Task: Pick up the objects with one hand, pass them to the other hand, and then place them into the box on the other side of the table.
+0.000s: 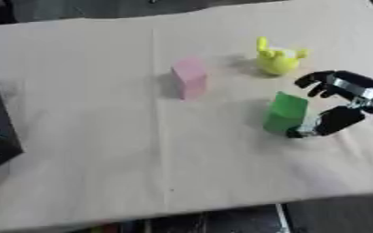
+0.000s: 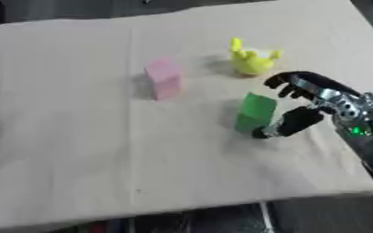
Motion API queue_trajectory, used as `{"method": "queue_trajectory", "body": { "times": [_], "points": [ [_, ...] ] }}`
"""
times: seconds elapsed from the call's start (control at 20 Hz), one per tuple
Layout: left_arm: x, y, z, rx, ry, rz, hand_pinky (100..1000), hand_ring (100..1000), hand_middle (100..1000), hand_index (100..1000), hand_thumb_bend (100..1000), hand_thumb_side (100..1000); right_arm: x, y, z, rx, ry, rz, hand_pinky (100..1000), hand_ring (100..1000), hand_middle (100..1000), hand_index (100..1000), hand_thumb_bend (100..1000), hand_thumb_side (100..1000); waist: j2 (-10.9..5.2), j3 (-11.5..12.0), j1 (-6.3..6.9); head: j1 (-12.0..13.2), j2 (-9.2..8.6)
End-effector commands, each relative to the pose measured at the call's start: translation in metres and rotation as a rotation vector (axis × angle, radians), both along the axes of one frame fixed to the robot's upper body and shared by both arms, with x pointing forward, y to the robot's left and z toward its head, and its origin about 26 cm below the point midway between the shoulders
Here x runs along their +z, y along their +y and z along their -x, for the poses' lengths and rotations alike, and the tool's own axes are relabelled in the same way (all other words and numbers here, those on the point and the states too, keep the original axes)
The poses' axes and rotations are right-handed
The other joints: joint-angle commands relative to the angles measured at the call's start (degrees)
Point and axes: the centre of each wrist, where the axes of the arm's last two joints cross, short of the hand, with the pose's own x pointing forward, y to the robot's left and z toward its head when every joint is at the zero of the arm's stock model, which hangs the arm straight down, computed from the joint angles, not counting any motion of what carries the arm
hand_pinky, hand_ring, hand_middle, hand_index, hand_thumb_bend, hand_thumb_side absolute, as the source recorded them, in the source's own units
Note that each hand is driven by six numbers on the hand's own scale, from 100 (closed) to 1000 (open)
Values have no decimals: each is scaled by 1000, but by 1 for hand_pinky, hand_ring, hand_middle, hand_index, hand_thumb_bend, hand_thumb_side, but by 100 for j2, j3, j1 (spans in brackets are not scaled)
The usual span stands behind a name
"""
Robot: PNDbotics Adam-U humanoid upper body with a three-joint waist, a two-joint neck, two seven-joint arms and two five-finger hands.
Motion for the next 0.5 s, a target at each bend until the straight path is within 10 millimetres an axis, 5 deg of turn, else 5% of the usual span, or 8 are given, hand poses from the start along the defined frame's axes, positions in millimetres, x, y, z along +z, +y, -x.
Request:
{"method": "queue_trajectory", "body": {
  "times": [0.05,0.5],
  "points": [
    [15,7,3,5,-39,-23,879,763,827,855,713,683,5,-5,-2,-30,-28,22,859,825,855,882,701,232,31,1,47,0,-9],
    [14,6,3,3,-37,-18,879,762,829,855,707,679,2,-8,-8,-54,-29,42,856,825,832,869,679,227,87,24,59,18,-17]
  ]
}}
